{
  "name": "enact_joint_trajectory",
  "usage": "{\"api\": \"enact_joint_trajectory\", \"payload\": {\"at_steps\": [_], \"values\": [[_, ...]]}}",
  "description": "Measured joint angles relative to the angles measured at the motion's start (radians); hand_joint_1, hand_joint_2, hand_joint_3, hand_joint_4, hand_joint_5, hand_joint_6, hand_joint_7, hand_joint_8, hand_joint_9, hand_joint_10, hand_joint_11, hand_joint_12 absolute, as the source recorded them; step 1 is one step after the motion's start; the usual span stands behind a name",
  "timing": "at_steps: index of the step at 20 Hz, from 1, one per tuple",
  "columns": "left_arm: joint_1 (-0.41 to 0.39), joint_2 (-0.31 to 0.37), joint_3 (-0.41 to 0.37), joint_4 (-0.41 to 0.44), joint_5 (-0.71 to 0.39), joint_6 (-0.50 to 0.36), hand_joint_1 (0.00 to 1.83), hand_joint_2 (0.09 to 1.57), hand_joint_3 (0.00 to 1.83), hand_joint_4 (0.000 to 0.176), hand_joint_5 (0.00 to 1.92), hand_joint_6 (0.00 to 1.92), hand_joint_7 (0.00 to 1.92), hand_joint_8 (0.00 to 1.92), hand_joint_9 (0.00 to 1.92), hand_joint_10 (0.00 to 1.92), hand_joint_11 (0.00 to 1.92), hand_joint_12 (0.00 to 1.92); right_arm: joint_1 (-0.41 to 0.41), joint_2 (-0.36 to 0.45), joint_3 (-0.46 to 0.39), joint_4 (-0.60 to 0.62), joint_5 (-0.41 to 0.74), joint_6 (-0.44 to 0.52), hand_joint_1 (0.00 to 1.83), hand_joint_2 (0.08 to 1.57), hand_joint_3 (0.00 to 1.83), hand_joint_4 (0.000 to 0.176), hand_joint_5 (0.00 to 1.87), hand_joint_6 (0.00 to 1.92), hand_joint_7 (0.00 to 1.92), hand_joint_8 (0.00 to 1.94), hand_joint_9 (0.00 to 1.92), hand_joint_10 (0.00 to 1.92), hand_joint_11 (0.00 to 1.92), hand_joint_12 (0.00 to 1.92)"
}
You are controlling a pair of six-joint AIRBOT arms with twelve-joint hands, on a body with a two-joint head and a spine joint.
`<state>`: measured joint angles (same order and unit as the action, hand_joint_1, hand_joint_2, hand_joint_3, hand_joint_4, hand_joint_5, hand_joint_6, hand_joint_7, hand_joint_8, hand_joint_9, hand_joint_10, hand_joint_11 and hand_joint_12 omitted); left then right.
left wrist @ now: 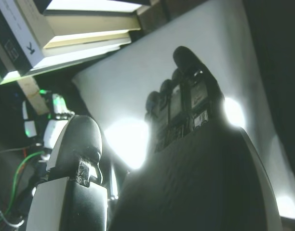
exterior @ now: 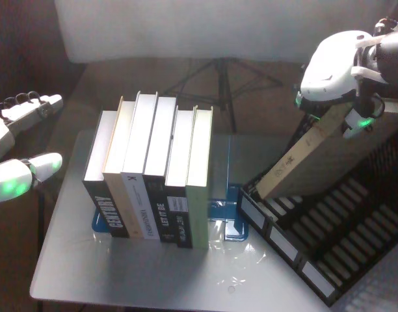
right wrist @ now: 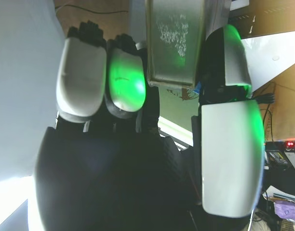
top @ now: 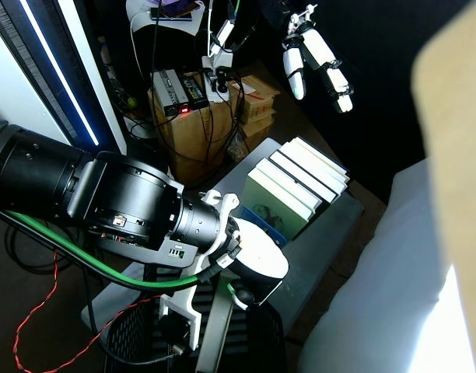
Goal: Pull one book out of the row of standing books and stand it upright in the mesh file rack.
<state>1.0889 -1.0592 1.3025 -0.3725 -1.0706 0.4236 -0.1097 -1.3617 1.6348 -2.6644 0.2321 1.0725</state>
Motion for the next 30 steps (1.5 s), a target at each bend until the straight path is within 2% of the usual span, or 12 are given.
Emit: {"api": "enact_joint_trajectory", "payload": {"at_steps": [2, 5, 6, 8, 13, 17, 19, 21, 24, 25, 28, 30], "values": [[0.000, 0.000, 0.000, -0.002, 0.000, 0.000, 0.54, 1.43, 0.00, 0.007, 0.12, 0.00, 0.09, 0.00, 0.07, 0.00, 0.00, 0.82, 0.000, 0.001, 0.001, -0.004, 0.001, 0.000, 1.17, 1.32, 0.00, 0.000, 0.60, 1.30, 0.70, 1.77, 0.90, 1.92, 0.96, 1.92], [0.000, 0.000, 0.000, -0.001, 0.000, -0.002, 0.55, 1.43, 0.00, 0.001, 0.13, 0.00, 0.10, 0.00, 0.08, 0.01, 0.00, 0.81, 0.000, 0.005, 0.000, -0.021, 0.010, -0.001, 1.14, 1.35, 0.00, 0.000, 0.56, 1.54, 0.62, 1.71, 0.91, 1.92, 0.94, 1.92], [0.000, 0.000, 0.000, -0.001, 0.000, -0.002, 0.55, 1.42, 0.00, 0.005, 0.13, 0.00, 0.09, 0.00, 0.08, 0.00, 0.00, 0.81, 0.000, 0.008, -0.005, -0.027, 0.014, 0.000, 1.07, 1.31, 0.00, 0.000, 0.65, 1.50, 1.02, 1.88, 1.23, 1.92, 1.29, 1.92], [0.000, 0.000, 0.000, -0.001, 0.000, -0.002, 0.56, 1.42, 0.00, 0.004, 0.13, 0.00, 0.09, 0.00, 0.08, 0.00, 0.00, 0.80, 0.000, 0.012, -0.015, -0.037, 0.021, -0.002, 1.05, 1.30, 0.00, 0.000, 0.68, 1.48, 1.10, 1.93, 1.31, 1.92, 1.40, 1.92], [0.001, 0.000, 0.000, -0.002, 0.000, -0.002, 0.58, 1.41, 0.00, 0.002, 0.13, 0.00, 0.10, 0.00, 0.09, 0.01, 0.00, 0.77, 0.006, 0.016, -0.040, -0.073, 0.034, 0.000, 1.18, 1.06, 0.00, 0.000, 1.11, 0.80, 1.39, 1.94, 1.49, 1.92, 1.47, 1.92], [0.004, 0.000, 0.000, -0.006, 0.000, -0.002, 0.56, 1.42, 0.00, 0.007, 0.12, 0.00, 0.09, 0.00, 0.08, 0.00, 0.00, 0.78, 0.009, 0.004, -0.041, -0.116, 0.040, 0.000, 1.08, 1.21, 0.02, 0.000, 0.78, 1.32, 1.09, 1.83, 1.03, 1.92, 0.74, 1.92], [0.008, -0.001, 0.000, -0.006, 0.000, -0.002, 0.57, 1.42, 0.00, 0.007, 0.12, 0.00, 0.09, 0.00, 0.08, 0.00, 0.00, 0.78, 0.009, 0.004, -0.041, -0.132, 0.044, 0.000, 1.12, 1.14, 0.00, 0.000, 0.95, 1.06, 1.25, 1.65, 1.21, 1.82, 0.93, 1.92], [0.010, -0.001, 0.000, -0.006, 0.000, -0.002, 0.55, 1.42, 0.00, 0.013, 0.12, 0.00, 0.08, 0.00, 0.07, 0.00, 0.00, 0.78, 0.009, 0.004, -0.044, -0.142, 0.047, 0.000, 0.95, 1.27, 0.02, 0.000, 0.70, 1.45, 1.03, 1.53, 0.94, 1.69, 0.54, 1.92], [0.012, -0.001, 0.000, -0.007, 0.000, -0.003, 0.52, 1.44, 0.00, 0.012, 0.11, 0.00, 0.07, 0.00, 0.06, 0.00, 0.00, 0.80, 0.009, 0.004, -0.046, -0.172, 0.060, -0.002, 1.23, 1.17, 0.00, 0.000, 0.83, 1.01, 0.97, 1.31, 0.94, 1.47, 0.60, 1.92], [0.012, -0.001, 0.000, -0.010, 0.000, -0.003, 0.52, 1.44, 0.00, 0.011, 0.11, 0.00, 0.08, 0.00, 0.06, 0.00, 0.00, 0.88, 0.011, 0.004, -0.046, -0.175, 0.060, -0.002, 1.17, 1.28, 0.03, 0.000, 0.61, 1.30, 0.78, 1.65, 0.83, 1.88, 0.79, 1.92], [0.012, -0.005, 0.005, -0.010, 0.000, -0.004, 0.51, 1.44, 0.00, 0.023, 0.10, 0.00, 0.06, 0.00, 0.05, 0.00, 0.00, 0.88, 0.023, -0.002, -0.035, -0.186, 0.064, -0.002, 1.20, 1.26, 0.00, 0.000, 0.69, 1.19, 0.78, 1.63, 0.79, 1.92, 0.77, 1.92], [0.012, -0.005, 0.005, -0.012, 0.000, -0.006, 0.54, 1.43, 0.00, 0.014, 0.12, 0.00, 0.08, 0.00, 0.06, 0.01, 0.00, 0.89, 0.023, -0.014, -0.024, -0.191, 0.061, -0.002, 0.94, 1.37, 0.01, 0.000, 0.53, 1.64, 1.06, 1.93, 1.28, 1.92, 1.36, 1.92]]}}
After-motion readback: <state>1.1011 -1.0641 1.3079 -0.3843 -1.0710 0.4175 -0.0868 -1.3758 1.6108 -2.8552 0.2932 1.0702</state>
